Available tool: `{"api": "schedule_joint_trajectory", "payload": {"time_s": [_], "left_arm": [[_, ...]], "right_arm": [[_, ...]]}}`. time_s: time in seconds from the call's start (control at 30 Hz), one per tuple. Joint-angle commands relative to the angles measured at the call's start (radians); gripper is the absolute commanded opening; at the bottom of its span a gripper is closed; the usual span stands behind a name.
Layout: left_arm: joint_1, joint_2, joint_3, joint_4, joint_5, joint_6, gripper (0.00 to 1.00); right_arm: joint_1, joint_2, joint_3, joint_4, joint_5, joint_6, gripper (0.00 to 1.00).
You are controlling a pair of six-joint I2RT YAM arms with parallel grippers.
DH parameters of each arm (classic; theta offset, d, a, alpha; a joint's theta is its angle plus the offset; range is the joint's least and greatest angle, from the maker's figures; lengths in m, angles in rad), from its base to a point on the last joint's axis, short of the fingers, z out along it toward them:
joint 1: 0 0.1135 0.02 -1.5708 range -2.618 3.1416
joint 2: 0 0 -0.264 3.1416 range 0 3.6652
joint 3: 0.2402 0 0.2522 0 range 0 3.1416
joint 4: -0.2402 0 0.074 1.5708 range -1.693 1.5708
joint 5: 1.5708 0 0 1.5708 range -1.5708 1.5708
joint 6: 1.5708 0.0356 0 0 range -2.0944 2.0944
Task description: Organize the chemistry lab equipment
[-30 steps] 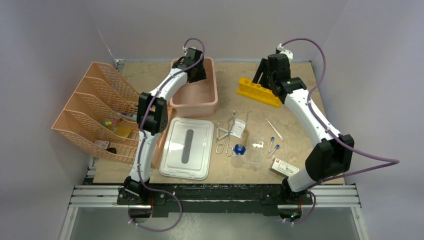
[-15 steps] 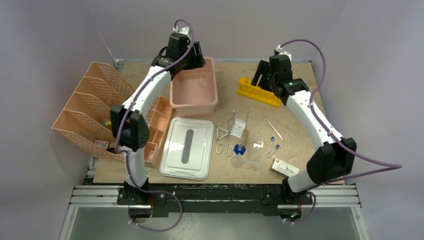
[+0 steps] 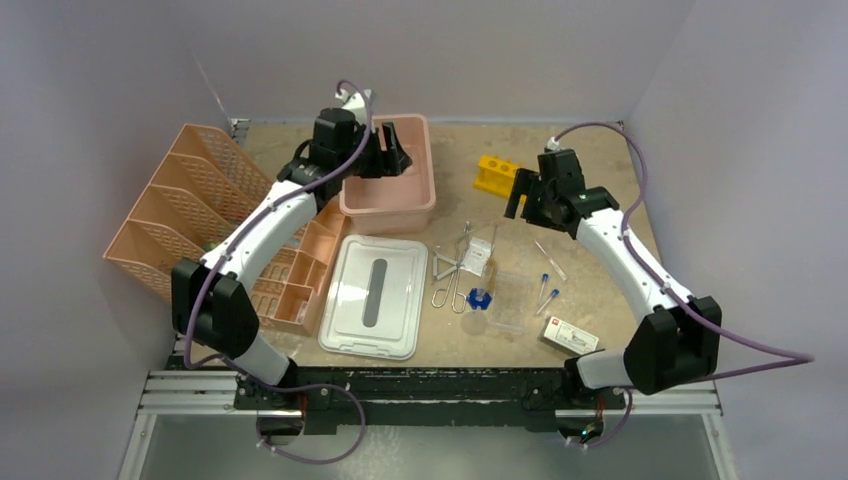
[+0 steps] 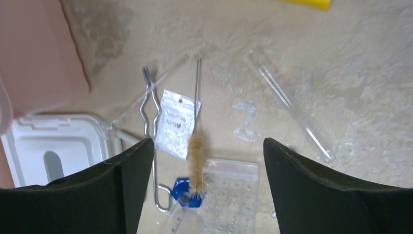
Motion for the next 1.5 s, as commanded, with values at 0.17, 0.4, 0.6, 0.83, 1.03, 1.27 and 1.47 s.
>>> {"api": "schedule_joint_trajectory", "payload": {"time_s": [0.17,0.4,0.6,0.83,1.03,1.27,1.47], "left_arm": [[-0.083,-0.089,-0.133,0.109,0.007,-0.023,0.66],[-0.102,-0.114,-0.163,0.105,-0.036,-0.037,0.66],[-0.102,-0.143,-0.187,0.105,-0.064,-0.037,0.66],[-0.102,-0.148,-0.194,0.096,-0.078,-0.032,0.66],[-0.102,-0.148,-0.193,0.074,-0.09,-0.011,0.66],[-0.102,-0.138,-0.182,0.065,-0.096,0.003,0.66],[-0.102,-0.134,-0.181,0.062,-0.095,0.003,0.66]], "right_arm": [[0.012,0.145,-0.035,0.149,-0.271,0.108,0.74],[0.029,0.302,-0.001,0.259,-0.267,0.294,0.57],[0.067,0.406,0.048,0.274,-0.216,0.434,0.47],[0.093,0.467,0.073,0.283,-0.129,0.526,0.43],[0.103,0.511,0.115,0.227,-0.078,0.544,0.37],[0.106,0.539,0.138,0.203,-0.075,0.552,0.35],[0.107,0.563,0.156,0.179,-0.078,0.567,0.32]]}}
